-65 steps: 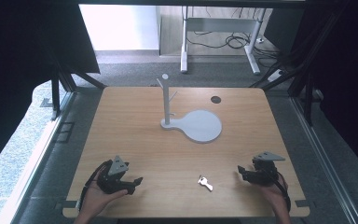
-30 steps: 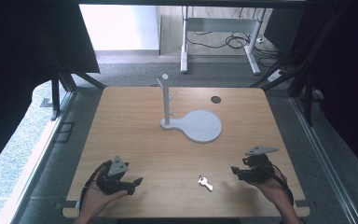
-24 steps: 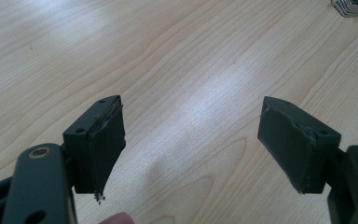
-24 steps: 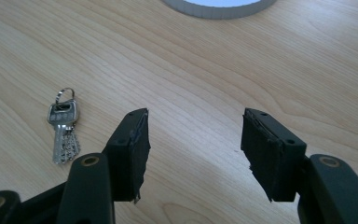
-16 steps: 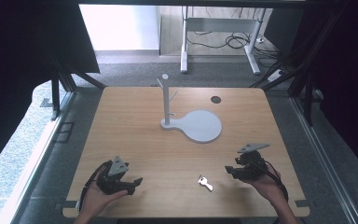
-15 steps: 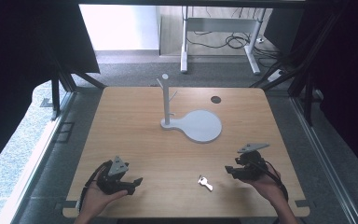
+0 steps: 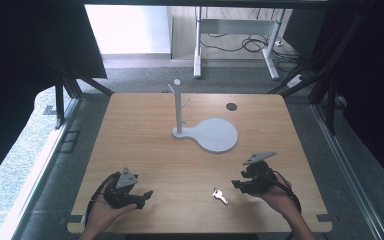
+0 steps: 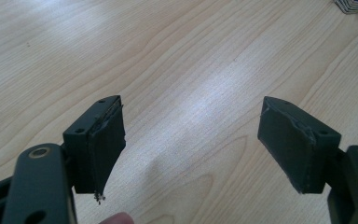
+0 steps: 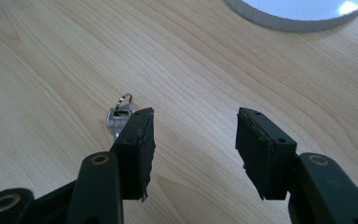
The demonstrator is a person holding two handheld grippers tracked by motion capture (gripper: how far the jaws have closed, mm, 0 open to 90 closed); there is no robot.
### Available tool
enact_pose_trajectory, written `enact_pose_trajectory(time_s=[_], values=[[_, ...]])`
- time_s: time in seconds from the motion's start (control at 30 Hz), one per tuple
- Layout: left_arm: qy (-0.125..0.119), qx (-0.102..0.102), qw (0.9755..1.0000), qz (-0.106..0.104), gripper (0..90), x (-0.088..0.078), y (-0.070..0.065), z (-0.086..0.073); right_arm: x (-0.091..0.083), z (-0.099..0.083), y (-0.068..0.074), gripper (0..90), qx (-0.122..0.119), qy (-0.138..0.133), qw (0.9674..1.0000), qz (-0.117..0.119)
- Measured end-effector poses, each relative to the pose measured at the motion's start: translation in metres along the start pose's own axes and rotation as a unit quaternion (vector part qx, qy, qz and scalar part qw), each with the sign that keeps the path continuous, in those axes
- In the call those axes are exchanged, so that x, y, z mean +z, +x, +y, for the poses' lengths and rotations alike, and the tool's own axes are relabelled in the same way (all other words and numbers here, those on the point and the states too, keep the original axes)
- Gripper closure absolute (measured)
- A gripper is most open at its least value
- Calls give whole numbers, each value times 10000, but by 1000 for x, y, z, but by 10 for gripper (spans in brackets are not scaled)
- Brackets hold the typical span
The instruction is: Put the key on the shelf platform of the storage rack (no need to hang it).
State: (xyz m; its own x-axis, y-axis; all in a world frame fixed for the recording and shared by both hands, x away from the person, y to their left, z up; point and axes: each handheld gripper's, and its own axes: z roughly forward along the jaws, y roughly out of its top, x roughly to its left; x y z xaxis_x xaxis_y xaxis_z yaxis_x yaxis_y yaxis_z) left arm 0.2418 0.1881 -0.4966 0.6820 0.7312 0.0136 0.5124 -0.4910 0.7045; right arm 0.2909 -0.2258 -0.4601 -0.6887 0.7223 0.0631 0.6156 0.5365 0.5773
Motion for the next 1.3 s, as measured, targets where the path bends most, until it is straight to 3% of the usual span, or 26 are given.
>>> enact_pose_trajectory(time_s=[0.33, 0.63, 1.3], values=[[27, -18, 10000, 4, 231, 1, 2, -1, 13, 10, 15, 503, -280, 247, 9990, 245], [17, -24, 10000, 6, 231, 0, 3, -1, 27, 17, 25, 528, -375, 437, 9976, 379], [38, -28, 10000, -2, 231, 2, 3, -2, 55, 22, 37, 623, -373, 789, 9939, 672]])
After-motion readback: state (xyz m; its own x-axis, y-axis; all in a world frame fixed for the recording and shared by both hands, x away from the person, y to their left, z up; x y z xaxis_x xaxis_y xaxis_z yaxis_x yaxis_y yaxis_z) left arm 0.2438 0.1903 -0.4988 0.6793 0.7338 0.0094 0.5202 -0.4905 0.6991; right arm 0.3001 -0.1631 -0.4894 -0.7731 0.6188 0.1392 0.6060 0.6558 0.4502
